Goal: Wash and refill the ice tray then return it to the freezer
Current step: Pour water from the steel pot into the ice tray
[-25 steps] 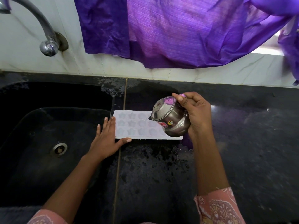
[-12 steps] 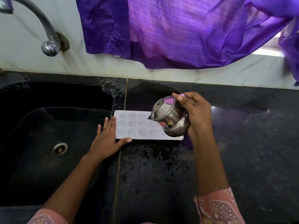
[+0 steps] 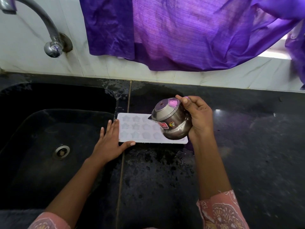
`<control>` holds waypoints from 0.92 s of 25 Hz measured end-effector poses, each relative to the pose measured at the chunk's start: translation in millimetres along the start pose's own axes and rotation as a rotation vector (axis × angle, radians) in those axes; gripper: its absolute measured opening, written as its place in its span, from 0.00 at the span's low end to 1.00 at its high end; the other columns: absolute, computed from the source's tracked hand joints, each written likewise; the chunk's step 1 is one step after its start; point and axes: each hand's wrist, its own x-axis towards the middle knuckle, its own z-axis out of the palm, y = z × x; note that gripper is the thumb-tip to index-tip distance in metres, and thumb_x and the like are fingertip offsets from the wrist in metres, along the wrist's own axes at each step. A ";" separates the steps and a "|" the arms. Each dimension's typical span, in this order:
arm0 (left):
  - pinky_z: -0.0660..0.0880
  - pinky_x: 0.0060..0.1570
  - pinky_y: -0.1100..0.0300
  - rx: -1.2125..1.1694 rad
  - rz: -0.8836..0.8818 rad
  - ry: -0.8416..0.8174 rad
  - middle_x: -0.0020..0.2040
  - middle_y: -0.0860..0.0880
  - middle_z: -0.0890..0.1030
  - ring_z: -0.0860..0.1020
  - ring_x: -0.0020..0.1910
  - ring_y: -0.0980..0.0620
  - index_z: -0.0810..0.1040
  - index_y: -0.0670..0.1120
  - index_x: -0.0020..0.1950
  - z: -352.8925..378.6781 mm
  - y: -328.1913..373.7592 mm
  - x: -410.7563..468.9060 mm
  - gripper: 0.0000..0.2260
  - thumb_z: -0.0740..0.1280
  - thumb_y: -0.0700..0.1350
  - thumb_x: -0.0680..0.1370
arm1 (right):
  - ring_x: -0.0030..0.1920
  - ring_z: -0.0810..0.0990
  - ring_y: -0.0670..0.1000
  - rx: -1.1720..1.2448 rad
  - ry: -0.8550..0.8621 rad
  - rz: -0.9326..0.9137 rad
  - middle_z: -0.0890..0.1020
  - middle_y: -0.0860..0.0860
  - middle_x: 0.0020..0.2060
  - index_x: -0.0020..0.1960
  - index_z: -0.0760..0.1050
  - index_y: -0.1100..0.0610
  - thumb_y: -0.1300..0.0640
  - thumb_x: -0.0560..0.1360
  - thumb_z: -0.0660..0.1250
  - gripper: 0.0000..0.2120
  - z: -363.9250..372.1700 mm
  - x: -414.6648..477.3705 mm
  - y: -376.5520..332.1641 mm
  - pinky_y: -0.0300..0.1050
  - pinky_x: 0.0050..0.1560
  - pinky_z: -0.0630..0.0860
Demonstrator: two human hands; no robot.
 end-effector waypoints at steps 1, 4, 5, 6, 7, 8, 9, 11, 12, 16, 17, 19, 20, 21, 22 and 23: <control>0.34 0.71 0.52 -0.002 -0.003 -0.005 0.78 0.48 0.43 0.37 0.75 0.53 0.39 0.44 0.77 -0.5 0.5 -0.5 0.54 0.50 0.78 0.63 | 0.43 0.83 0.51 0.003 -0.003 0.003 0.85 0.52 0.37 0.32 0.81 0.51 0.41 0.42 0.82 0.24 1.1 0.6 1.9 0.49 0.52 0.79; 0.35 0.72 0.52 0.003 -0.009 -0.008 0.78 0.49 0.43 0.37 0.75 0.54 0.39 0.44 0.77 -0.9 1.8 -1.6 0.51 0.54 0.75 0.66 | 0.44 0.82 0.52 -0.005 -0.013 0.014 0.85 0.53 0.38 0.33 0.81 0.52 0.41 0.43 0.81 0.24 6.3 0.8 6.2 0.49 0.53 0.78; 0.35 0.71 0.52 0.003 -0.008 -0.006 0.78 0.49 0.43 0.37 0.75 0.54 0.40 0.44 0.77 -0.6 1.7 -1.3 0.51 0.54 0.75 0.66 | 0.44 0.82 0.53 -0.010 -0.019 0.021 0.85 0.53 0.38 0.33 0.81 0.52 0.42 0.44 0.81 0.23 8.8 0.2 6.9 0.49 0.53 0.78; 0.35 0.71 0.52 0.002 -0.007 -0.005 0.78 0.49 0.43 0.37 0.75 0.54 0.40 0.44 0.77 -0.3 1.1 -1.1 0.52 0.54 0.76 0.66 | 0.44 0.82 0.53 -0.018 -0.022 0.027 0.85 0.54 0.38 0.33 0.80 0.53 0.44 0.46 0.80 0.21 11.5 -0.5 7.5 0.49 0.54 0.78; 0.35 0.71 0.52 0.005 -0.005 -0.004 0.78 0.49 0.43 0.37 0.75 0.53 0.40 0.44 0.77 0.1 0.6 -0.6 0.54 0.53 0.78 0.64 | 0.44 0.82 0.53 -0.027 -0.024 0.032 0.85 0.54 0.37 0.34 0.80 0.53 0.46 0.48 0.79 0.19 14.0 -1.0 7.8 0.50 0.54 0.78; 0.35 0.71 0.52 0.008 -0.002 0.002 0.78 0.49 0.43 0.37 0.75 0.53 0.40 0.44 0.77 0.7 -0.2 -0.4 0.55 0.51 0.79 0.63 | 0.43 0.82 0.52 -0.039 -0.025 0.036 0.84 0.53 0.37 0.35 0.79 0.55 0.49 0.50 0.78 0.18 16.4 -1.7 8.2 0.49 0.53 0.78; 0.35 0.71 0.52 0.009 0.000 0.011 0.78 0.49 0.43 0.37 0.75 0.53 0.40 0.44 0.77 1.1 -0.4 -0.2 0.55 0.48 0.78 0.61 | 0.43 0.82 0.52 -0.049 -0.028 0.040 0.84 0.53 0.36 0.36 0.78 0.56 0.52 0.52 0.77 0.16 18.5 -2.4 8.3 0.49 0.52 0.77; 0.35 0.72 0.52 0.003 0.001 0.022 0.78 0.48 0.44 0.37 0.75 0.53 0.41 0.43 0.77 1.5 -0.1 -0.9 0.55 0.45 0.76 0.60 | 0.42 0.82 0.51 -0.065 -0.031 0.047 0.84 0.51 0.35 0.37 0.78 0.57 0.56 0.56 0.75 0.12 21.7 -3.5 8.7 0.47 0.51 0.78; 0.35 0.72 0.52 0.000 0.001 0.022 0.78 0.48 0.44 0.37 0.75 0.53 0.41 0.43 0.77 1.4 0.2 -1.2 0.55 0.45 0.76 0.60 | 0.41 0.82 0.51 -0.071 -0.032 0.049 0.84 0.51 0.34 0.37 0.78 0.57 0.57 0.58 0.74 0.10 22.6 -3.8 8.9 0.46 0.50 0.78; 0.35 0.71 0.52 0.015 -0.002 0.019 0.78 0.48 0.43 0.37 0.75 0.53 0.40 0.43 0.77 1.9 0.2 -0.7 0.55 0.44 0.77 0.60 | 0.36 0.81 0.47 -0.113 -0.023 0.036 0.83 0.48 0.31 0.37 0.77 0.57 0.64 0.65 0.73 0.06 25.4 -3.9 9.2 0.38 0.42 0.78; 0.35 0.71 0.52 0.019 -0.001 0.016 0.78 0.48 0.43 0.37 0.75 0.53 0.40 0.43 0.77 1.9 0.2 -0.4 0.55 0.45 0.77 0.61 | 0.36 0.81 0.47 -0.118 -0.023 0.030 0.83 0.47 0.31 0.37 0.77 0.57 0.66 0.66 0.73 0.07 26.0 -3.8 8.9 0.38 0.41 0.78; 0.35 0.72 0.51 0.016 0.002 0.013 0.78 0.48 0.43 0.37 0.75 0.52 0.40 0.43 0.77 2.1 -0.2 -0.7 0.55 0.48 0.78 0.63 | 0.35 0.81 0.45 -0.122 -0.026 0.014 0.83 0.47 0.30 0.37 0.77 0.57 0.67 0.67 0.72 0.07 26.8 -3.6 8.2 0.37 0.40 0.77; 0.35 0.72 0.51 0.012 0.005 0.019 0.78 0.48 0.43 0.37 0.75 0.52 0.40 0.43 0.77 2.2 -0.2 -1.1 0.55 0.47 0.78 0.62 | 0.34 0.81 0.45 -0.128 -0.029 0.007 0.83 0.46 0.30 0.37 0.77 0.57 0.67 0.67 0.72 0.07 27.0 -3.6 7.7 0.37 0.40 0.77; 0.35 0.71 0.52 0.008 0.008 0.027 0.78 0.48 0.44 0.37 0.75 0.52 0.41 0.43 0.77 2.1 -0.1 -1.1 0.55 0.46 0.77 0.61 | 0.35 0.81 0.45 -0.136 -0.033 0.003 0.83 0.46 0.30 0.37 0.77 0.57 0.66 0.67 0.72 0.07 27.3 -3.6 7.5 0.37 0.40 0.77; 0.35 0.71 0.52 0.006 0.009 0.032 0.78 0.48 0.44 0.37 0.75 0.52 0.41 0.43 0.77 2.1 0.0 -1.2 0.54 0.45 0.76 0.60 | 0.35 0.81 0.45 -0.142 -0.035 -0.001 0.83 0.46 0.30 0.37 0.77 0.57 0.66 0.67 0.72 0.07 27.3 -3.7 7.3 0.37 0.40 0.77; 0.35 0.71 0.52 0.005 0.009 0.034 0.78 0.48 0.44 0.37 0.75 0.52 0.41 0.43 0.77 1.9 0.3 -1.3 0.54 0.44 0.76 0.60 | 0.35 0.81 0.46 -0.144 -0.038 -0.003 0.83 0.47 0.30 0.37 0.77 0.56 0.66 0.67 0.72 0.07 27.5 -3.9 7.2 0.37 0.40 0.78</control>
